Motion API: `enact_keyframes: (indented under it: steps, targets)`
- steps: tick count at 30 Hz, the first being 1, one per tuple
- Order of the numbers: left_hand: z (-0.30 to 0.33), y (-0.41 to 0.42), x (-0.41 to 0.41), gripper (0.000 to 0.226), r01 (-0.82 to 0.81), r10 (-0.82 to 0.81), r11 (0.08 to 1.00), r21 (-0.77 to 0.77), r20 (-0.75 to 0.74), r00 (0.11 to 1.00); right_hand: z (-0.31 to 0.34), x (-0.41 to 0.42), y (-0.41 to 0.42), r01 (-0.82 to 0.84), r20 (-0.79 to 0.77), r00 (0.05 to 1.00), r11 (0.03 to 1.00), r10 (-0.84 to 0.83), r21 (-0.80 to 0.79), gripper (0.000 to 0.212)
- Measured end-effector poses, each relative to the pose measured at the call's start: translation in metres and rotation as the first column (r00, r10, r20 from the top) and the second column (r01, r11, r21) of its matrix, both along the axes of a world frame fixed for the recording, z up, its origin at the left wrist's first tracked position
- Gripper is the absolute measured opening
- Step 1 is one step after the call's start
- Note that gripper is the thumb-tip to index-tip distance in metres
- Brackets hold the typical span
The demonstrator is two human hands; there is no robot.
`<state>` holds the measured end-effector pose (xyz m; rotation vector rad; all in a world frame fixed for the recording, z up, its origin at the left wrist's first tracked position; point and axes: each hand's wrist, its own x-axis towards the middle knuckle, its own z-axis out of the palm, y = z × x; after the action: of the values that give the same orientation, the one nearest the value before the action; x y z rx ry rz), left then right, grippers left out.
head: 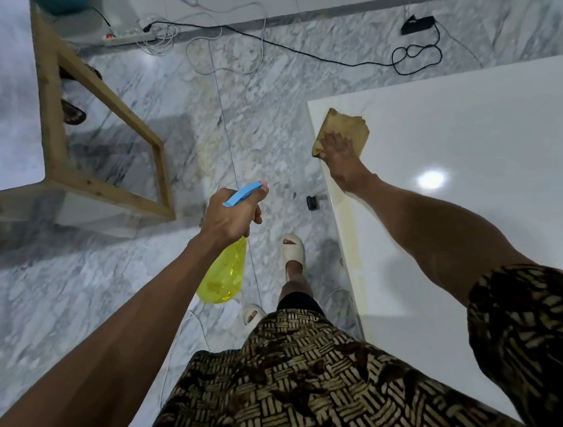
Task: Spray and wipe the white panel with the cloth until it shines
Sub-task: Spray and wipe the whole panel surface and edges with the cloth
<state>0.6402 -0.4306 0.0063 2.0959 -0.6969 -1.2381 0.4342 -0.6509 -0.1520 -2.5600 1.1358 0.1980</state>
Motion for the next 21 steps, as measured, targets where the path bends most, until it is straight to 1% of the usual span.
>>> enact_keyframes:
  steps: [2,5,10,12,13,15,21]
  targets:
    - [0.002,0.015,-0.004,0.064,0.024,-0.024,1.0,-0.017,0.018,1.0,0.002,-0.014,0.026,-0.013,0.04,0.999,1.0,0.013,0.004,0.051]
    - [0.006,0.042,-0.014,0.065,0.066,-0.065,0.997,-0.027,0.028,0.997,0.005,-0.04,0.071,-0.042,0.075,0.996,0.999,0.042,-0.003,0.052]
    - [0.008,0.09,-0.037,0.063,0.118,-0.116,0.992,-0.045,0.035,0.993,0.001,-0.072,0.145,-0.06,0.06,0.996,0.997,0.062,-0.039,0.05]
    - [0.009,0.11,-0.047,0.063,0.145,-0.143,0.988,-0.051,0.04,0.989,-0.007,-0.085,0.172,-0.046,0.049,0.998,0.997,0.049,-0.056,0.052]
    - [0.008,0.119,-0.052,0.062,0.157,-0.154,0.986,-0.056,0.044,0.987,-0.011,-0.093,0.184,-0.033,0.071,0.997,0.997,0.038,-0.067,0.049]
    - [0.007,0.137,-0.063,0.061,0.181,-0.177,0.982,-0.063,0.053,0.983,-0.011,-0.109,0.213,-0.016,0.094,0.995,0.998,0.021,-0.06,0.045]
    - [0.004,0.176,-0.094,0.061,0.216,-0.215,0.974,-0.074,0.018,0.976,0.0,-0.139,0.277,0.072,0.069,0.995,0.997,-0.072,0.003,0.05]
